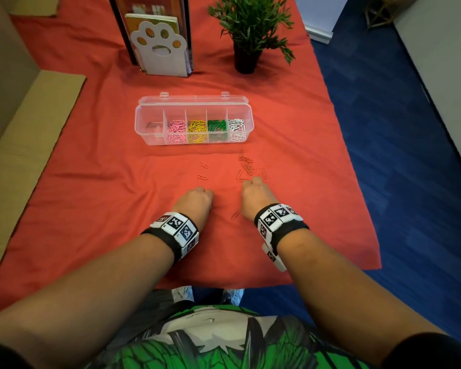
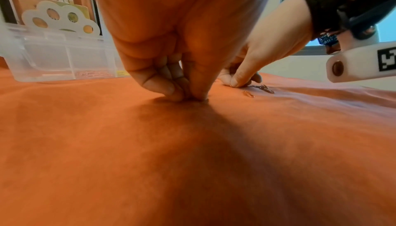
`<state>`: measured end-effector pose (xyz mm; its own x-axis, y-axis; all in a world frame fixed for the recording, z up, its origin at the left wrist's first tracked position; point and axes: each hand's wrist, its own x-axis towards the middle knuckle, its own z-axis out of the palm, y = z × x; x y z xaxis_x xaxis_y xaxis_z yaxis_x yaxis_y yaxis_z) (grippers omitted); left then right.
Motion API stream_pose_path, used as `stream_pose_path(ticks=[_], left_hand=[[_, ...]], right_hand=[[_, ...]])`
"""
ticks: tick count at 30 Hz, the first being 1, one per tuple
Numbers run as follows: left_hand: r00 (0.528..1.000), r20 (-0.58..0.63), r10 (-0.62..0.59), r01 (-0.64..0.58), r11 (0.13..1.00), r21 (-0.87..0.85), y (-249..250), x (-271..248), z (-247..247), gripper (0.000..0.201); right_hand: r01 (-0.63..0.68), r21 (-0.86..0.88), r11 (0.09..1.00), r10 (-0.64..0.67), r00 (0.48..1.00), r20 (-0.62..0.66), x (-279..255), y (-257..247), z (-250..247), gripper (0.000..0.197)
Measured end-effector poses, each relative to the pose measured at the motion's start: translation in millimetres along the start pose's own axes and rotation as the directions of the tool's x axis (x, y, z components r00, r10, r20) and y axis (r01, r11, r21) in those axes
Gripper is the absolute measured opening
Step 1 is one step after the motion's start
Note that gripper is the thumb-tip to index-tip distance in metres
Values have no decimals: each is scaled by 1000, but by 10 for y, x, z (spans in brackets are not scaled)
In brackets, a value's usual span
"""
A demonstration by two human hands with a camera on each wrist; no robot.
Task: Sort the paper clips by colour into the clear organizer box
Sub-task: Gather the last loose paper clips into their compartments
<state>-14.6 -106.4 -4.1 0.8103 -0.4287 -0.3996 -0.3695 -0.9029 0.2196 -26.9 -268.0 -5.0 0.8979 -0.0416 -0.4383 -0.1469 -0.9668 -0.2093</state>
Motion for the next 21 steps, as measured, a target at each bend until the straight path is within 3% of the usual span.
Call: stream_pose_path(ticks=[3, 6, 8, 9, 11, 12, 13, 14, 17, 18, 21], left_hand=[[999, 27, -22, 19, 996, 85, 51, 8, 6, 26], [999, 41, -30, 23, 986, 167, 95, 11, 20, 33], [999, 33, -34, 27, 983, 183, 98, 10, 19, 33], [999, 25, -30, 25, 982, 185, 92, 17, 14, 33], [1000, 18, -15, 12, 986, 167, 71, 31, 3, 29], [1000, 22, -16, 13, 989, 147, 60, 32, -2, 26], [999, 28, -25, 22, 992, 124, 56, 29, -7, 24], [999, 31, -40, 37, 994, 103, 55, 22, -12, 23], [997, 8, -83, 82, 995, 57, 71, 4, -13, 21], [996, 7, -89, 89, 995, 56, 79, 1, -13, 22], [996, 21, -89, 88, 995, 55, 74, 4, 0, 24]], right_hand=[[6, 86, 996, -7, 1000, 12, 10, 97, -50, 29], [-115, 410, 905, 114, 993, 27, 43, 242, -90, 15], [-208, 669, 714, 202, 975, 88, 53, 344, -127, 25], [-250, 784, 568, 236, 962, 135, 48, 392, -150, 31], [-292, 920, 263, 285, 934, 215, -4, 470, -214, 32], [-293, 938, 185, 291, 928, 232, -29, 507, -235, 29], [-302, 935, 186, 288, 927, 242, -47, 542, -245, 26], [-319, 908, 271, 285, 928, 241, -50, 571, -240, 24], [-284, 600, 748, 250, 958, 143, -72, 598, -184, 20], [-250, 476, 843, 229, 968, 104, -89, 578, -148, 15], [-175, 239, 955, 178, 984, 9, -162, 499, 15, 21]])
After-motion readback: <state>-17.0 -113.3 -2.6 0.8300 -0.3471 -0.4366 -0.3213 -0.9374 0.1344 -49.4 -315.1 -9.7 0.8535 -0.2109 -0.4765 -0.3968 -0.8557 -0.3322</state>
